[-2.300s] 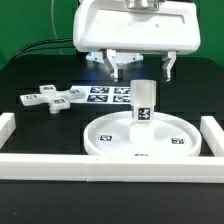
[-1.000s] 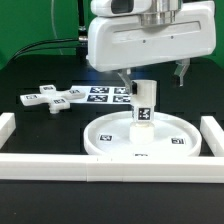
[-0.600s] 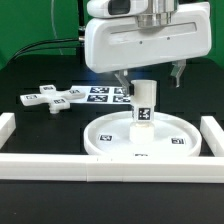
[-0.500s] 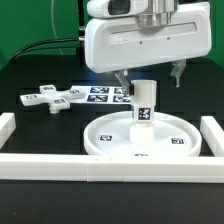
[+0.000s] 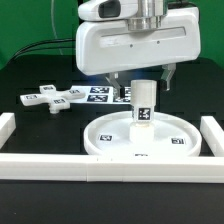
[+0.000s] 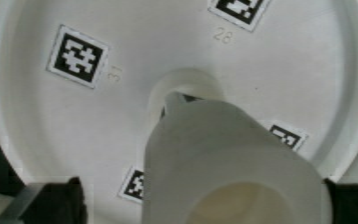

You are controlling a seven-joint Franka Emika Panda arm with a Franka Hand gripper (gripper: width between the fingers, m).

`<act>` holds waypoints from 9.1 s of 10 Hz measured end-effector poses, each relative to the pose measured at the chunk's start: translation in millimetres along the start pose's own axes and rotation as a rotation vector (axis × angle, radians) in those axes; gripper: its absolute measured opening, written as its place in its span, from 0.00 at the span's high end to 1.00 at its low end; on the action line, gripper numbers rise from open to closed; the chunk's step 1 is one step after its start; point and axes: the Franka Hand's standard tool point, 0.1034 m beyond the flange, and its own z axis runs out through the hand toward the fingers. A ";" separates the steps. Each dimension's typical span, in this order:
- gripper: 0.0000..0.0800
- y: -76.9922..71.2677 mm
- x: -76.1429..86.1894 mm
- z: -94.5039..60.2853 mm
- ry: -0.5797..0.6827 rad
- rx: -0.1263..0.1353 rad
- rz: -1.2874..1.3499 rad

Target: Assemble round table

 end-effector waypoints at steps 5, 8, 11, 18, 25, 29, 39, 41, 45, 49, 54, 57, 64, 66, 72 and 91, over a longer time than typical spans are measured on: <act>0.49 -2.4 0.7 0.7 -0.001 0.001 0.009; 0.49 -2.6 0.7 0.7 0.000 0.004 0.055; 0.49 -9.7 2.8 1.5 0.007 0.023 0.445; 0.49 -16.5 2.4 4.0 0.015 0.081 1.337; 0.26 -18.4 2.6 4.2 -0.012 0.095 1.379; 0.19 -23.2 5.2 4.1 0.006 0.085 1.081; 0.19 -23.1 9.3 2.1 0.024 0.016 0.101; 0.19 -25.6 12.6 2.2 0.001 -0.022 -0.184; 0.19 -22.4 15.2 3.1 -0.008 -0.030 -0.466; 0.19 -21.0 16.5 6.6 -0.013 -0.058 -0.734; 0.19 -16.0 13.9 8.9 -0.045 -0.074 -1.072; 0.44 -14.3 10.9 10.1 -0.052 -0.067 -1.064; 0.48 -15.3 6.9 11.5 -0.044 -0.058 -0.769; 0.48 -20.2 4.8 12.7 -0.031 -0.048 -0.472; 0.48 -19.7 5.5 12.6 -0.008 -0.042 -0.065; 0.48 -18.6 -6.5 16.2 0.012 0.086 1.757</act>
Offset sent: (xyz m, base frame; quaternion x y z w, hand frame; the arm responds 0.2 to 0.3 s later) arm 0.0000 0.0000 0.0000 0.0000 0.0000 0.0000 1.0000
